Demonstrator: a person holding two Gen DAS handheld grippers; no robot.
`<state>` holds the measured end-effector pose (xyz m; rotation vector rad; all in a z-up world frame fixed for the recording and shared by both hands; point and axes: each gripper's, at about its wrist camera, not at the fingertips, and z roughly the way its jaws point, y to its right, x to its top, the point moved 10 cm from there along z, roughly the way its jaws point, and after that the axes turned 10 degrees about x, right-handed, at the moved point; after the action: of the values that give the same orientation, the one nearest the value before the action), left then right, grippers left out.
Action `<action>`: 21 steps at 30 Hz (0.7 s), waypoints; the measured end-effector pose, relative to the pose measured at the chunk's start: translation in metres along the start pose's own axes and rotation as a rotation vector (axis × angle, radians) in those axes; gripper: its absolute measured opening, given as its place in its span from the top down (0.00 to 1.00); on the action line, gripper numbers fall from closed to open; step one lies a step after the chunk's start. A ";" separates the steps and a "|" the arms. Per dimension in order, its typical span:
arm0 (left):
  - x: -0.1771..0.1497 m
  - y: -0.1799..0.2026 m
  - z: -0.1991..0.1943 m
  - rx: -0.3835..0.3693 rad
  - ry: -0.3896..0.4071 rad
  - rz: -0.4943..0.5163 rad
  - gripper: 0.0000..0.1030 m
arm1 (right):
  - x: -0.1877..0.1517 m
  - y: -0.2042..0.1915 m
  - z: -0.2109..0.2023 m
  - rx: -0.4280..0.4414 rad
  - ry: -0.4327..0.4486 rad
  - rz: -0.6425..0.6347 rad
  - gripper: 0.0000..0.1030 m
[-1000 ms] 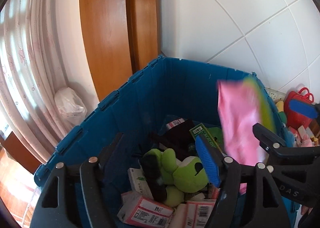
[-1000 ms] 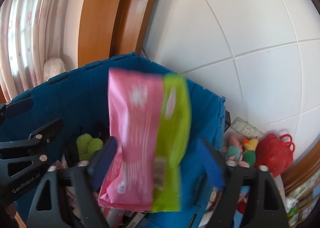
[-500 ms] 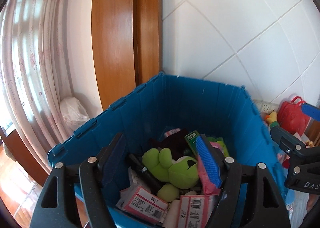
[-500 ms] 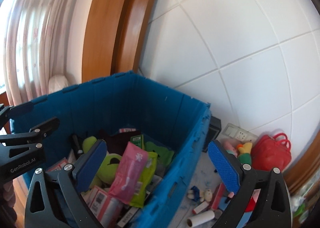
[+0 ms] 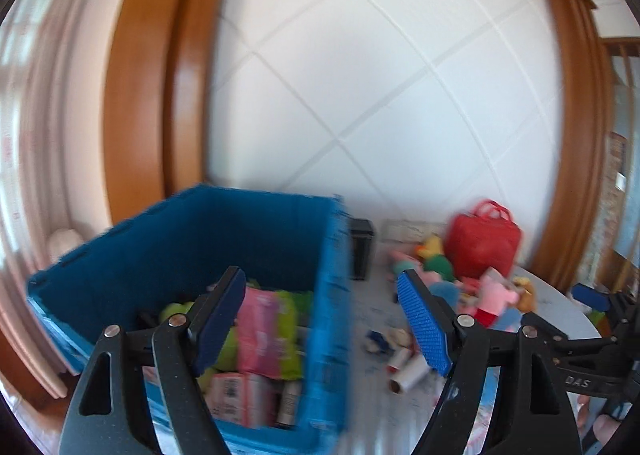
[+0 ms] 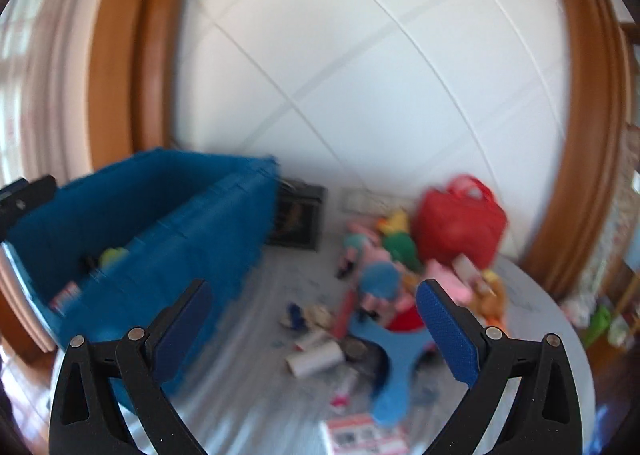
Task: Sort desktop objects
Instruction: 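Move both tools back over the pile on the bed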
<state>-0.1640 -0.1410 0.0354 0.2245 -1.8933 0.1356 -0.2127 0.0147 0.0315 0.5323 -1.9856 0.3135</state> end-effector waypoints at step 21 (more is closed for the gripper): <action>-0.197 0.190 0.073 -0.196 -0.457 0.224 0.24 | -0.223 0.273 -0.064 -0.348 -0.354 0.391 0.00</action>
<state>-0.2111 0.0466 -0.1714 -0.1024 -2.3673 0.0502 -0.2113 0.3319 -0.1356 -0.0324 -2.4225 0.1074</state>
